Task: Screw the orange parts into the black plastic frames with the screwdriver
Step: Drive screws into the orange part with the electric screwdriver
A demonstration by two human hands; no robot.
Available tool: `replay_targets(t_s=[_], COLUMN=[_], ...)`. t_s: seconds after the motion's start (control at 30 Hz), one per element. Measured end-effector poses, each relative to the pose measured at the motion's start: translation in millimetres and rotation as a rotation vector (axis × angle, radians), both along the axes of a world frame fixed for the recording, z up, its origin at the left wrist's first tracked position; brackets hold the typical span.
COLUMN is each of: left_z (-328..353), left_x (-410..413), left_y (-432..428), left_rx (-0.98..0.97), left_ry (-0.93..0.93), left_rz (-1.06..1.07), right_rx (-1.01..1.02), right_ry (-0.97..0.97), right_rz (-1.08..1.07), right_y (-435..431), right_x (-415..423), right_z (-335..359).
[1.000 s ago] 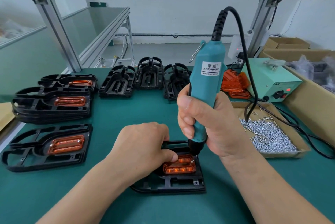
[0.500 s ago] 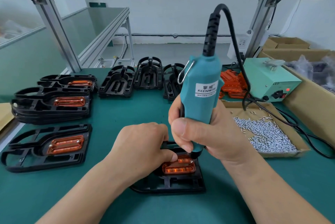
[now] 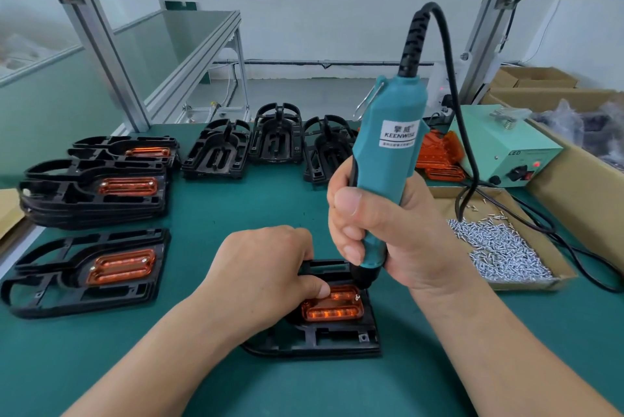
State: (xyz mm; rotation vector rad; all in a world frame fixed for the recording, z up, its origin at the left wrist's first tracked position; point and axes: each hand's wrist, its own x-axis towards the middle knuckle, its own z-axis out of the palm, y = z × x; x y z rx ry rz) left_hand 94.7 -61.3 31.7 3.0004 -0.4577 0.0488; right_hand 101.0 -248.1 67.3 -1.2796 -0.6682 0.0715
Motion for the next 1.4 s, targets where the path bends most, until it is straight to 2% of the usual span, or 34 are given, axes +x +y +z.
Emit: replay_targets(t_s=[0.23,0.7,0.93,1.13,1.3,1.37,1.4], left_z=[1,-2,8,4,4,6,7], left_x=[0,1,-5,-1,-1,-1,0], left_y=[-1,0,-3,-1,4,8,10], left_rx=[-0.019,0.002,-0.060,-0.019,-0.046,-0.114,-0.211], left_ry=[0.009,-0.007,0.079,0.011,0.042,0.067,0.081], left_rz=[0.000,0.017,-0.009,0.017,-0.009,-0.020,-0.017], right_rx=[-0.064,-0.097,-0.072,0.179,0.423,0.500,0.537], right_ry=[-0.044,0.033,0.018,-0.003,0.126,0.194,0.228], right_rz=[0.048,0.047,0.135,-0.027,-0.139,-0.206,-0.240], right_y=[7,9,6,-3,-11,-13,-14], right_x=[-2,0,-4,1,15,21,23], right_z=[-2,-3,-6,-1,-4,-7,-9])
